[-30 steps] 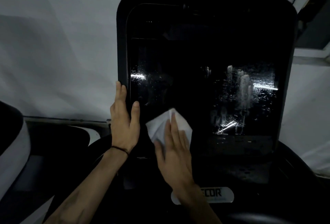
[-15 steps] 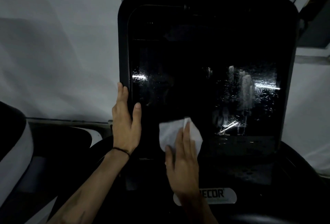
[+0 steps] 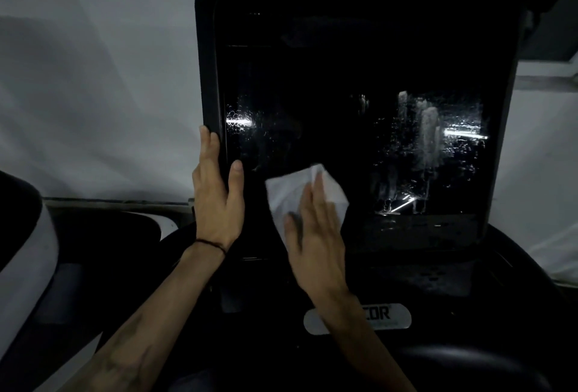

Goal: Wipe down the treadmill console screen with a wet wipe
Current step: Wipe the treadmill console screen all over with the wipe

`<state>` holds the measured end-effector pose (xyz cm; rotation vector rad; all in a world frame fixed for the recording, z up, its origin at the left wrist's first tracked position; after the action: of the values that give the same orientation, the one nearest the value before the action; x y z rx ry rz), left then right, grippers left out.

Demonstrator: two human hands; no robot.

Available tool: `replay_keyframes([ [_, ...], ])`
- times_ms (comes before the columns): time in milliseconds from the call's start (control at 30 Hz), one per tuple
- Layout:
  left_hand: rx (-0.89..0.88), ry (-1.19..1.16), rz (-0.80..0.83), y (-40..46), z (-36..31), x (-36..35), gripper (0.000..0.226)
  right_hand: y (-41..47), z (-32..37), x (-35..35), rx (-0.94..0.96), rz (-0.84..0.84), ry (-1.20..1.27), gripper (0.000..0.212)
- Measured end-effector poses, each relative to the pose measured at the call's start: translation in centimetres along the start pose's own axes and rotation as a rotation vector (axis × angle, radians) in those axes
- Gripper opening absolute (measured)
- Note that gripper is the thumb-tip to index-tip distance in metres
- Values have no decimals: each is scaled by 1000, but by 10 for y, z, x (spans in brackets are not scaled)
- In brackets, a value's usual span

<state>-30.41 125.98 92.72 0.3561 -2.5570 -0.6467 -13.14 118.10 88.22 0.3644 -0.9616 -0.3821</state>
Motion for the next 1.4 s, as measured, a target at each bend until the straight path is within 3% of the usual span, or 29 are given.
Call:
replay_keyframes([
  [100,-4,-24,-3,-1,-2,1,70,-16,-20,17,-103,-103,50,60],
  [267,-9,-29,-29,0,-1,-5,67,-22,3,-7,40,39,20,62],
  [400,0,-22,-8,-5,1,-5,67,-24,-43,20,-105,-46,1,62],
  [600,-48,99,-20,-6,-1,-8,70,-22,-16,1,98,129,-35,64],
  [767,-97,143,-58,-6,-5,-13,72,-18,-51,25,-49,-15,-23,62],
  [933,-194,181,-127,15,-17,-16,69,-25,-41,15,130,103,-44,63],
  [1100,-246,223,-132,14,-20,-17,69,-25,-71,38,4,35,-34,63],
  [1267,-266,238,-150,13,-24,-15,67,-8,-52,27,146,100,-160,64],
  [1400,-268,217,-150,13,-23,-14,66,-16,-64,35,47,32,-105,63],
])
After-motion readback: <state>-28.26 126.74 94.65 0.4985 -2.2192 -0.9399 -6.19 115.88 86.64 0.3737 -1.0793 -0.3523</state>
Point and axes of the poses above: each hand's wrist, its own y-axis towards the middle knuckle, its own x-axis out of the back of the hand, z = x × y, the point moved 9 cm from there along y, towards the middle knuckle, and after that the axes turned 2 degrees about -z, right-handed, at the moved point
